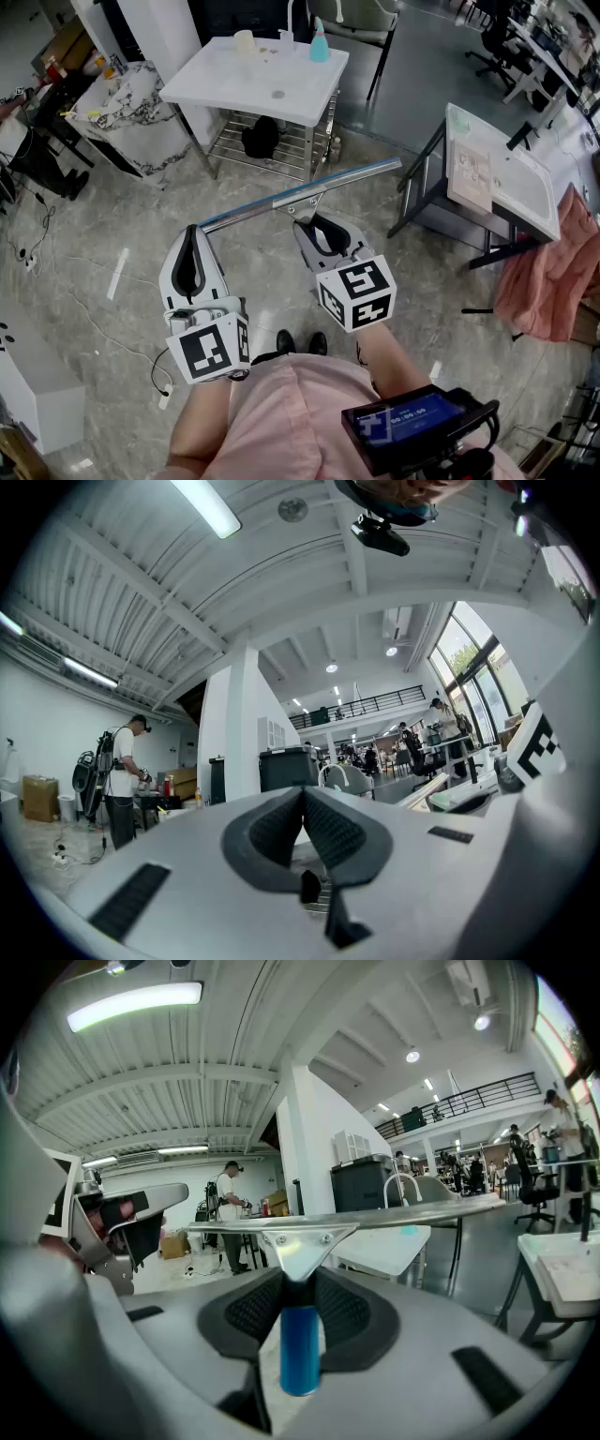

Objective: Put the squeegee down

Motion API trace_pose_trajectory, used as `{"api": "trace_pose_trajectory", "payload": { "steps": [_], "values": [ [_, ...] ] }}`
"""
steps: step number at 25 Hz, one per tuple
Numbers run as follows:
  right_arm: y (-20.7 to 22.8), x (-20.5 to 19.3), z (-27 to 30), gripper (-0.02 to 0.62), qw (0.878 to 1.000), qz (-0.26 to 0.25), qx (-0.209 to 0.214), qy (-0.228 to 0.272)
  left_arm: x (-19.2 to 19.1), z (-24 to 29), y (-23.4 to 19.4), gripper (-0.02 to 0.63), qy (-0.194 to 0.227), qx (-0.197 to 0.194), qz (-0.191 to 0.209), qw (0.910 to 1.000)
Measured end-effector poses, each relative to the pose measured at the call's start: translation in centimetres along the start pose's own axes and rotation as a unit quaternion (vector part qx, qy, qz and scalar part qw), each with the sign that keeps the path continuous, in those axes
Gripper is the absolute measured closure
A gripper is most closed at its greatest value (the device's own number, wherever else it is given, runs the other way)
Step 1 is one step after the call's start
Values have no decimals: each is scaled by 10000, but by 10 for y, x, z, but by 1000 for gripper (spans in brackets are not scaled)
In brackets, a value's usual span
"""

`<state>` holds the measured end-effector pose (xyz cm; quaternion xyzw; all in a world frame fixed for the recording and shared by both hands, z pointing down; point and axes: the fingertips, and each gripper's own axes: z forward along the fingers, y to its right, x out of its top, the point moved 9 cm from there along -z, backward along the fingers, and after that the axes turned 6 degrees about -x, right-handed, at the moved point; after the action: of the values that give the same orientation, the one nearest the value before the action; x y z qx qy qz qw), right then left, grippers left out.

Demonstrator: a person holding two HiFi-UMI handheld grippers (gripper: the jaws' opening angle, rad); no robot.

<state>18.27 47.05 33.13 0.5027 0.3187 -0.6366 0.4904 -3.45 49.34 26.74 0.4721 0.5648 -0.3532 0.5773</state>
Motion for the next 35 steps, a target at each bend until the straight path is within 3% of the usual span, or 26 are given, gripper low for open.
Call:
{"api": "trace_pose_trajectory", "payload": {
  "steps": [11,18,25,35],
  "values": [
    [21,-6,-5,485,9999,58,141,52,-7,-6,22,597,-94,252,40,9996],
    [32,-9,28,485,9999,55,147,-35,-23,12,7,597,-148,429,8,9990],
    [22,5,111,485,9998,9,100,-157,-53,71,-54,597,-169,476,-199,9985],
    [-1,41,256,485,9991,145,-28,-390,-82,183,-168,597,-274,306,-163,9990]
  ]
}}
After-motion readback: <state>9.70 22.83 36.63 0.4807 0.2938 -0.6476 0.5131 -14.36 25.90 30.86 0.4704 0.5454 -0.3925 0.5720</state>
